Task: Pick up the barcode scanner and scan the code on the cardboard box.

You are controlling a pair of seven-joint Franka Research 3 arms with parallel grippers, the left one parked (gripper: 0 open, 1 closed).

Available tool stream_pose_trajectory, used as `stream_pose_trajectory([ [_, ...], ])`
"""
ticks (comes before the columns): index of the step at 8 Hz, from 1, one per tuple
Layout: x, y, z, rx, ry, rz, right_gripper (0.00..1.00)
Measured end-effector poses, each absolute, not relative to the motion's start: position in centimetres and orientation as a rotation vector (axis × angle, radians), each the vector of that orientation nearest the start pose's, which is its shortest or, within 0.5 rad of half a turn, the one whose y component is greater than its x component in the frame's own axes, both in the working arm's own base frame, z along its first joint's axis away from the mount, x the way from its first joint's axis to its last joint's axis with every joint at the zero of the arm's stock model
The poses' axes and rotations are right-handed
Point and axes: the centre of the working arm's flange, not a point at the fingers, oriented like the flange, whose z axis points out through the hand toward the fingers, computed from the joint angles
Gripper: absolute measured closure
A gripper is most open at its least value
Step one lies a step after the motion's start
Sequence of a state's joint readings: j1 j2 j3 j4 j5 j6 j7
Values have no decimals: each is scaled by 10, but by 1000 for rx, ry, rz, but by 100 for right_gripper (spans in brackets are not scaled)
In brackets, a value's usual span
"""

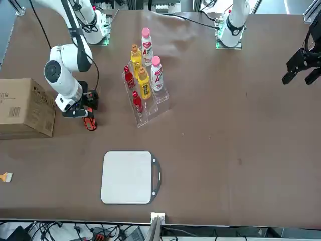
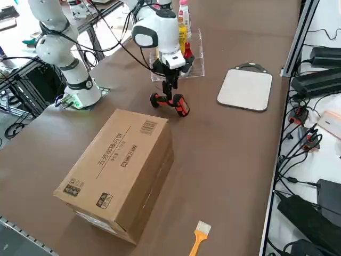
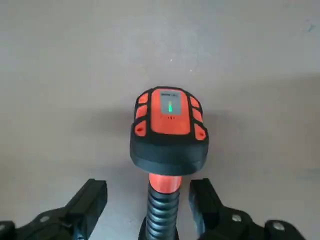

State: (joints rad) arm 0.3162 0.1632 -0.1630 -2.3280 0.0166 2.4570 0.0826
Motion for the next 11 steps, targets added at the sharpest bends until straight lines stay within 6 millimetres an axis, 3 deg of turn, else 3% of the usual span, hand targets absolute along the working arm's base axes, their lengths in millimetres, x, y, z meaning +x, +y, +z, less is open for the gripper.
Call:
stream_pose_trajectory([
  [2, 506, 76, 258, -3160, -86, 12, 0],
  [5, 501, 66, 225, -3172, -63, 13, 0],
  [11, 501, 65, 209, -3179, -60, 13, 1],
])
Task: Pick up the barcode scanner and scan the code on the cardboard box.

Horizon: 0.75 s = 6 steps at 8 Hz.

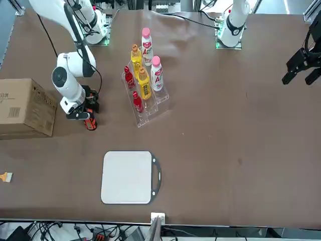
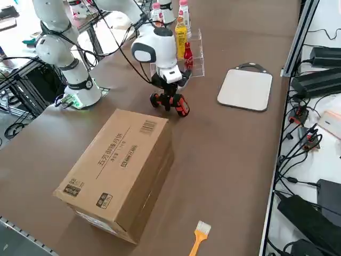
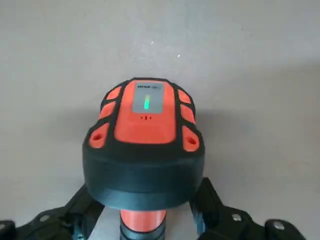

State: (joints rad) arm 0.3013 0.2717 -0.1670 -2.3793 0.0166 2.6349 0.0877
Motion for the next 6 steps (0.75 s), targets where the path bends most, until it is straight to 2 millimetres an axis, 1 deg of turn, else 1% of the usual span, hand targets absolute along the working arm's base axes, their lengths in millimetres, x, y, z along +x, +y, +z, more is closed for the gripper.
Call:
stream_pose_trajectory([
  [2, 501, 65, 209, -3179, -59, 13, 7],
  [6, 500, 64, 206, -3180, -59, 18, 22],
])
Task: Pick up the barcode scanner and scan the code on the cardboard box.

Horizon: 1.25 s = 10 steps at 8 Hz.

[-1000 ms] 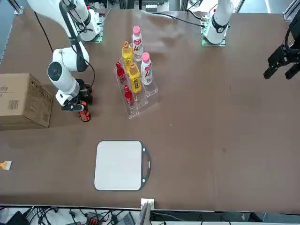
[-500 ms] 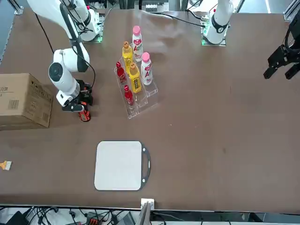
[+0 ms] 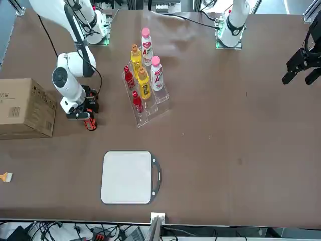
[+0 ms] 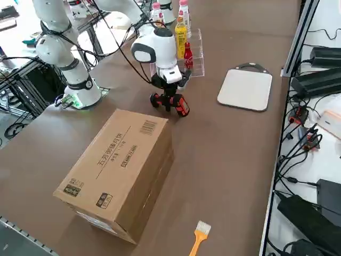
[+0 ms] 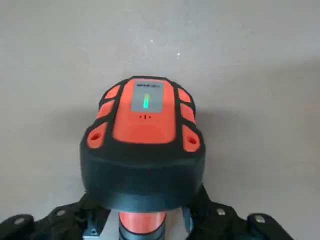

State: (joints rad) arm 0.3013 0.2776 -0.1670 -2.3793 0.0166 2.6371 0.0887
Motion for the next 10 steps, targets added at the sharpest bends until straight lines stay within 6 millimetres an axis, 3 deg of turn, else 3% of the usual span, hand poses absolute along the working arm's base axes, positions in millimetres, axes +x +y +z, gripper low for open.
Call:
stream_pose_trajectory([
  [2, 500, 65, 206, -3180, -59, 18, 29],
  [3, 500, 65, 206, -3180, -60, 17, 49],
  [4, 500, 65, 206, -3180, -60, 19, 58],
  [8, 505, 68, 221, -3173, -62, -14, 58],
  [10, 511, 70, 266, -3155, -58, -37, 58],
])
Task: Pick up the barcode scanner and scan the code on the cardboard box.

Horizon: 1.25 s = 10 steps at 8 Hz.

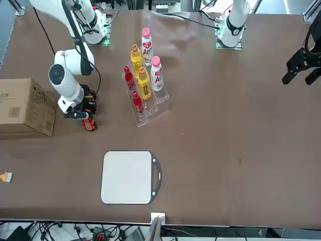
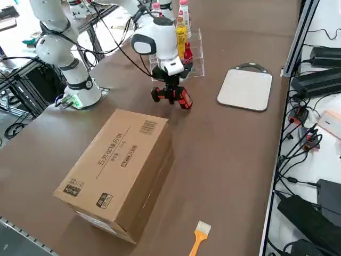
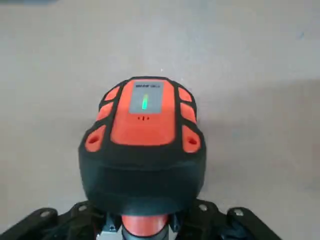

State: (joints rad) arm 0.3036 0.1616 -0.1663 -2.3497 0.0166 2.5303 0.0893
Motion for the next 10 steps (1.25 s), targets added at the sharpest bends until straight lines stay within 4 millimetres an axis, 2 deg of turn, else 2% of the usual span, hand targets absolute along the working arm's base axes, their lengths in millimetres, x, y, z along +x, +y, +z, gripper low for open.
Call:
stream_pose_trajectory([
  [2, 511, 66, 328, -3127, -41, -109, 58],
  [3, 512, 55, 357, -3113, -13, -152, 58],
  [4, 515, 38, 384, -3107, 10, -169, 58],
  [5, 518, 12, 411, -3109, 23, -141, 58],
  [6, 523, -27, 441, -3114, 25, -97, 58],
  [7, 522, -73, 469, -3116, 20, -61, 58],
  [8, 516, -120, 489, -3116, 6, -40, 58],
  [10, 494, -202, 501, -3122, -25, -49, 58],
])
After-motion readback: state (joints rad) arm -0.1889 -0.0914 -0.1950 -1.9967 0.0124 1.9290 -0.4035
